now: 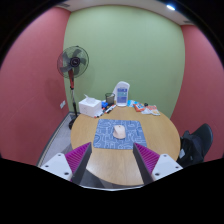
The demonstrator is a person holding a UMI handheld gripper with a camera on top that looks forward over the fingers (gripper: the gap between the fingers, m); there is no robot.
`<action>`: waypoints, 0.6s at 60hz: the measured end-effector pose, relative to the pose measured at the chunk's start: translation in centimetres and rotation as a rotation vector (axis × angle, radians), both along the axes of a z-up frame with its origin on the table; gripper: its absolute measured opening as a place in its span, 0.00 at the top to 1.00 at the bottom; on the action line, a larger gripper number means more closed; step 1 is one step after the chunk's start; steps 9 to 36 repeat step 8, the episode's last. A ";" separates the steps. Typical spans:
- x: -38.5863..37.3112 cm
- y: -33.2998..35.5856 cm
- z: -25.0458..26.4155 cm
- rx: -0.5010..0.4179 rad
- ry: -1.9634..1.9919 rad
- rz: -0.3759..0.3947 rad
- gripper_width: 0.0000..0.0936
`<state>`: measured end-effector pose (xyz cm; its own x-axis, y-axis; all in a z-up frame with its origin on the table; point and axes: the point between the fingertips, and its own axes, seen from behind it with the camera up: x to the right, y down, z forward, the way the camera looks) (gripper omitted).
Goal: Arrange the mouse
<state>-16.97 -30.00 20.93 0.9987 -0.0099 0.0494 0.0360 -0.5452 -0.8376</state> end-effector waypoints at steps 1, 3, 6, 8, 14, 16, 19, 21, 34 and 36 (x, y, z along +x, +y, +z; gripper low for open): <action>0.0 -0.2 0.0 0.001 -0.001 0.000 0.10; 0.0 -0.6 0.1 0.005 -0.003 0.000 0.10; 0.0 -1.1 0.4 0.011 -0.002 -0.003 0.10; 0.1 -1.4 0.4 0.009 -0.001 -0.008 0.10; 0.1 -1.4 0.4 0.009 -0.001 -0.008 0.10; 0.1 -1.4 0.4 0.009 -0.001 -0.008 0.10; 0.1 -1.4 0.4 0.009 -0.001 -0.008 0.10; 0.1 -1.4 0.4 0.009 -0.001 -0.008 0.10; 0.1 -1.4 0.4 0.009 -0.001 -0.008 0.10; 0.1 -1.4 0.4 0.009 -0.001 -0.008 0.10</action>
